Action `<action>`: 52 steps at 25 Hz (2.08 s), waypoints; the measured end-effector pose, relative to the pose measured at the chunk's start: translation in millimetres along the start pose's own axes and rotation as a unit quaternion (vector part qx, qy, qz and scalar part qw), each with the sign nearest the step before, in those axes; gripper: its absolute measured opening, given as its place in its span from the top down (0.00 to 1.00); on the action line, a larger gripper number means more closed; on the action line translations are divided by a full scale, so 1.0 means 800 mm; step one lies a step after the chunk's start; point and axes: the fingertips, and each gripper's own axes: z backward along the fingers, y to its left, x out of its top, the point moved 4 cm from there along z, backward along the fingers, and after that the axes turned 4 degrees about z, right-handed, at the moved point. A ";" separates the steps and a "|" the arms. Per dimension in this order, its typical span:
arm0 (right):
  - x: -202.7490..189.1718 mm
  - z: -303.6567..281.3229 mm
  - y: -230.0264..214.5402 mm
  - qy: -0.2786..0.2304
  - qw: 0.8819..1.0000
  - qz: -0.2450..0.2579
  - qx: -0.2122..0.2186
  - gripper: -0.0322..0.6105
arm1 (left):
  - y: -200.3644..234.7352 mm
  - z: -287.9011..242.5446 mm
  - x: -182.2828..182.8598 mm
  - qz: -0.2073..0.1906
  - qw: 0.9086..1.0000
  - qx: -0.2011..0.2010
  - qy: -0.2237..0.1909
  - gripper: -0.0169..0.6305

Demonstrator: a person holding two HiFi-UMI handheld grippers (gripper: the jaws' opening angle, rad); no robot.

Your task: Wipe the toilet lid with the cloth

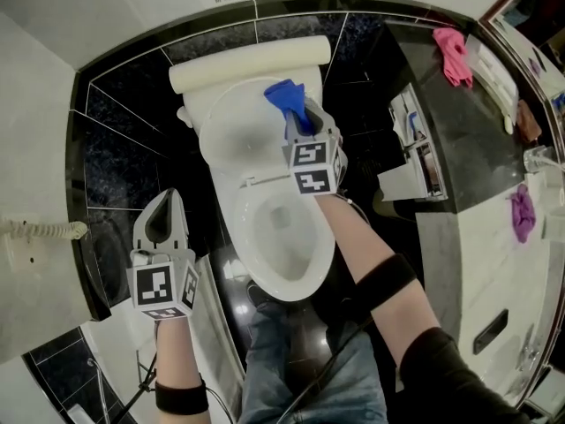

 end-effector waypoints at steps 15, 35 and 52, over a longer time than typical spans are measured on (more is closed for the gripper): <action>0.000 -0.079 0.229 0.014 0.986 0.019 0.163 0.80 | 0.021 -0.001 -0.020 -0.002 1.000 0.001 0.004 0.97; -0.098 -0.008 -0.046 0.057 0.994 -0.088 -0.042 0.81 | -0.026 -0.020 -0.020 0.006 1.000 -0.013 0.004 0.97; -0.062 -0.085 0.282 0.016 0.979 0.037 0.198 0.80 | 0.005 -0.014 -0.041 0.036 0.999 0.009 0.020 0.97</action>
